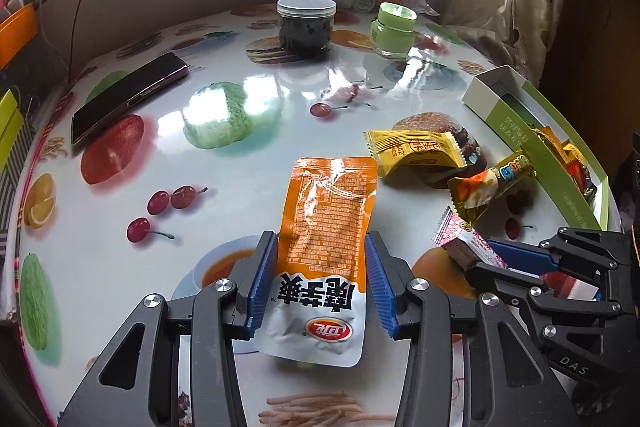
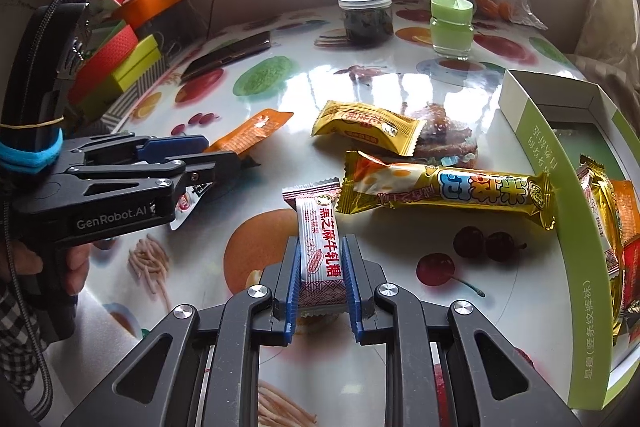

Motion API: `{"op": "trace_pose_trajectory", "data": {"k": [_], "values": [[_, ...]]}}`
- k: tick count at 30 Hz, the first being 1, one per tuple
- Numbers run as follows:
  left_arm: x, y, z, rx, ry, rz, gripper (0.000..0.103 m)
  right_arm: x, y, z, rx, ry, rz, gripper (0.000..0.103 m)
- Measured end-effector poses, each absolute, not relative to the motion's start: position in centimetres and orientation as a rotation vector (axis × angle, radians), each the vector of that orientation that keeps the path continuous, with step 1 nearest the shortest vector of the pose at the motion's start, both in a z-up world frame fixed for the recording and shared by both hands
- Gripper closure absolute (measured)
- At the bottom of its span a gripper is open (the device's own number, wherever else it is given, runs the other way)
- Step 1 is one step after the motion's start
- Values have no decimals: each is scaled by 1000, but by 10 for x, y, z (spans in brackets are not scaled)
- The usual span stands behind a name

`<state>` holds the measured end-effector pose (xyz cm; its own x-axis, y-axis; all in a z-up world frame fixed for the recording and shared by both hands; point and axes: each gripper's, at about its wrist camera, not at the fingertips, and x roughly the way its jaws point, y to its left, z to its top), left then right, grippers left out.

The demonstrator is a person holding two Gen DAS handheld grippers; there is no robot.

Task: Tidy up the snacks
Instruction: 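Grasp the white-and-orange spicy strip packet with the left gripper while the right holds the nougat bar, then carry the spicy strip packet with the left gripper while the right carries the nougat bar to the box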

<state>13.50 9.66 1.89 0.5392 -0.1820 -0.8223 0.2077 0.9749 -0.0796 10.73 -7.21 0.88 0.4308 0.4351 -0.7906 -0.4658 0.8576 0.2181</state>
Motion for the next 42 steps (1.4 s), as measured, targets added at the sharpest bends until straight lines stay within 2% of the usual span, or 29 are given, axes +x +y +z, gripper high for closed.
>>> {"op": "trace_pose_trajectory", "data": {"k": [13,16,26,28,30,35,37,38,39,40,42], "values": [[117,85,48,22,916,-228,57,94,-84,29,-18,930,576,84],[115,81,54,21,905,-229,57,91,-91,36,-6,921,579,89],[108,69,58,31,899,-232,57,86,-111,33,-6,928,560,90],[107,69,57,28,902,-233,57,87,-111,29,0,947,572,83],[107,68,56,27,906,-231,57,88,-104,25,-25,962,606,70],[105,66,57,30,907,-236,57,91,-87,11,-114,993,595,67],[105,66,57,31,905,-238,57,92,-86,10,-120,982,596,68],[104,66,58,31,903,-238,57,92,-85,10,-127,982,594,71],[104,66,58,30,902,-239,57,92,-85,10,-136,976,581,81],[104,65,59,29,900,-240,57,92,-85,9,-146,978,574,85],[104,64,61,32,895,-243,57,90,-86,10,-147,979,578,85]]}}
